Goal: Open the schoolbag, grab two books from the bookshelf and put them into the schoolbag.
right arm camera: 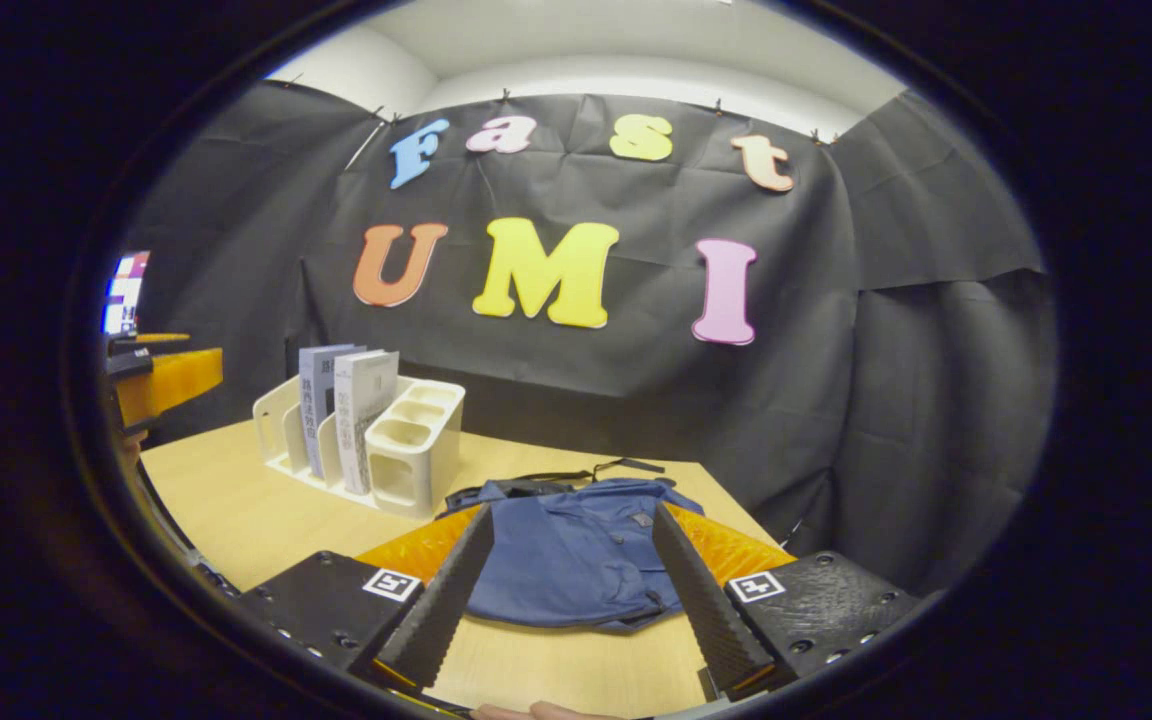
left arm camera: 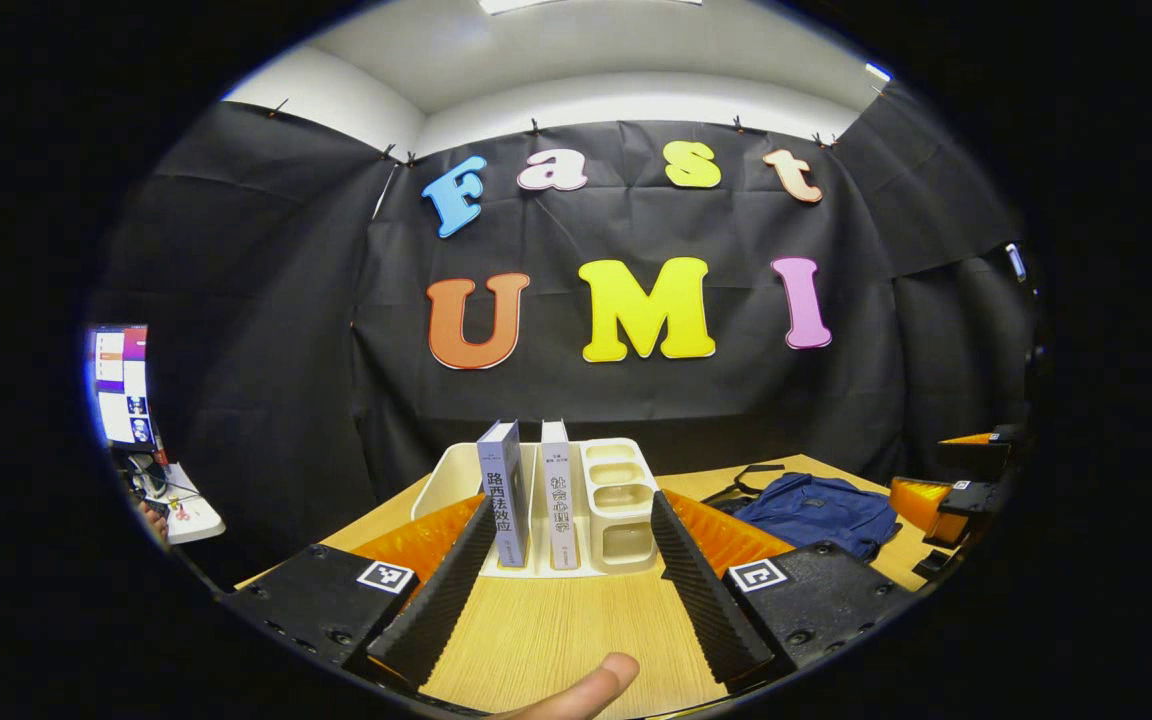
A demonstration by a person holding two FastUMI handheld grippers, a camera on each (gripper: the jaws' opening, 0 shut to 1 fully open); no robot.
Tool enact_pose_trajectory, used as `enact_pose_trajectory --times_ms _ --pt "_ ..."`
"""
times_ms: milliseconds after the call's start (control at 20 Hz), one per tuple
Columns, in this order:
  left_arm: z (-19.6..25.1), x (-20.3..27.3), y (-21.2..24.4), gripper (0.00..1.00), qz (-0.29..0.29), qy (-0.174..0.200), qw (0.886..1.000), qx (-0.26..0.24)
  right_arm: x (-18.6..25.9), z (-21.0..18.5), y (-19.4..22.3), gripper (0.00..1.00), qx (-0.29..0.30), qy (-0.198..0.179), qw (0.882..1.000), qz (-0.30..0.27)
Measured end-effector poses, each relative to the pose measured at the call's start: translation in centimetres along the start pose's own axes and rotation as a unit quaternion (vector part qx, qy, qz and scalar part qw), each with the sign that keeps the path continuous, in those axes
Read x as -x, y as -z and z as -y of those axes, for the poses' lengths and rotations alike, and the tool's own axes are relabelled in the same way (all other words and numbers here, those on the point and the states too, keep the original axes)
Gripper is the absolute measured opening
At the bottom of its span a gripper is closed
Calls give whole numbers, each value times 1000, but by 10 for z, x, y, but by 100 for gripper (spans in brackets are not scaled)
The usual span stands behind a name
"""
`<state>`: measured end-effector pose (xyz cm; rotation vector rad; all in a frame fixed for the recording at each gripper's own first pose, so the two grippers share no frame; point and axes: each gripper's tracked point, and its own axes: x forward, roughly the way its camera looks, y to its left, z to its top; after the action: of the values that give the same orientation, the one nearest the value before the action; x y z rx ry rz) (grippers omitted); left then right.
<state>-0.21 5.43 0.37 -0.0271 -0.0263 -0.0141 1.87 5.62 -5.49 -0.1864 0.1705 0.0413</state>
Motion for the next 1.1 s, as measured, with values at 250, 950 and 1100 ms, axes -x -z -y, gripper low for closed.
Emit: enact_pose_trajectory --times_ms 250,950,1100 --pt "-3 -5 5 98 -6 -2 1000 2 -42 -39 47 98 27 -37 997 -62" --pt "-13 -17 24 98 -26 -5 1000 -4 -114 -142 123 95 164 -40 973 -159" --pt "-14 -22 26 98 -29 -8 1000 -6 -128 -140 133 95 194 -14 965 -175"
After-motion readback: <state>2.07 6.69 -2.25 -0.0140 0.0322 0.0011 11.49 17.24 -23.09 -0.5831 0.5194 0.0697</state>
